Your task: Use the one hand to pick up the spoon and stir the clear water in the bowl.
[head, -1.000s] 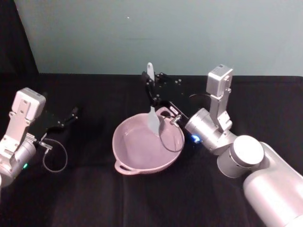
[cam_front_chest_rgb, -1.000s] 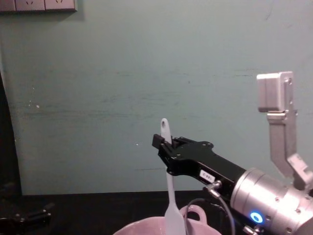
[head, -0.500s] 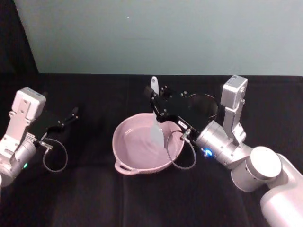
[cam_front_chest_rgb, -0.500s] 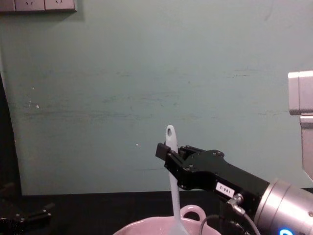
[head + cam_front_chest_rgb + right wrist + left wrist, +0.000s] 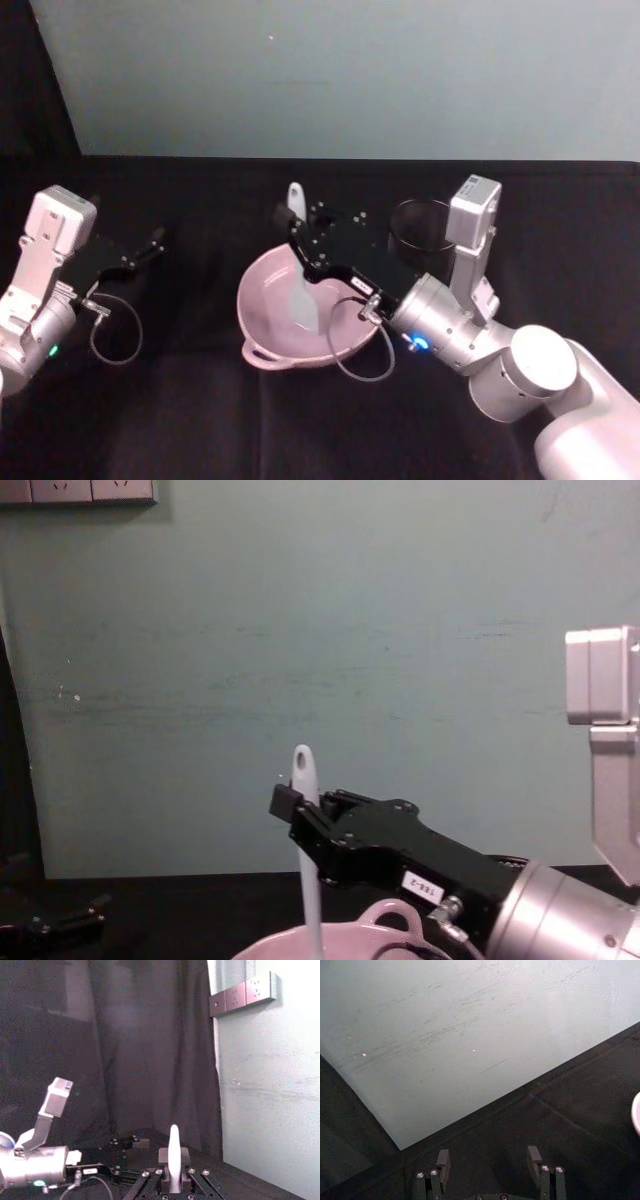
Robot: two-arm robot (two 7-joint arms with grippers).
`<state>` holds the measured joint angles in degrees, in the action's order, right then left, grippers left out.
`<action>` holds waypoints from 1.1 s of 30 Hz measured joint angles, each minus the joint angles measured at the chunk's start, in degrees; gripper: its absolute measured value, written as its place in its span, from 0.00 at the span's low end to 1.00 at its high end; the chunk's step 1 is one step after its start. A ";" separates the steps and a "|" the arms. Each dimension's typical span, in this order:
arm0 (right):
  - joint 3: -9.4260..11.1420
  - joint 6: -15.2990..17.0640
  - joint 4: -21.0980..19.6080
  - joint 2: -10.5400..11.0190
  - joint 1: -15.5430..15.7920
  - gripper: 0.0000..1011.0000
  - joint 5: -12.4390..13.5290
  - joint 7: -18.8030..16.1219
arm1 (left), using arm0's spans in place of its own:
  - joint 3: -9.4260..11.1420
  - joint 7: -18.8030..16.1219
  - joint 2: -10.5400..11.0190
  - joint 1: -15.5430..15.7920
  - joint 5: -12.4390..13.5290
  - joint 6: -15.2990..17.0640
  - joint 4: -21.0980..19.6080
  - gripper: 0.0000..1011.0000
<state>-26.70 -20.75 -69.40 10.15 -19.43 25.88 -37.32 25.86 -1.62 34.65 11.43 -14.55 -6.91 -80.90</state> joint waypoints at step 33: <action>4.54 -11.86 16.67 -7.16 -7.92 0.12 -4.21 4.69 | 0.00 0.00 0.00 0.00 0.00 0.00 0.00 1.00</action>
<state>-22.16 -32.61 -52.74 2.99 -27.35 21.67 -32.64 25.86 -1.62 34.64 11.43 -14.55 -6.91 -80.90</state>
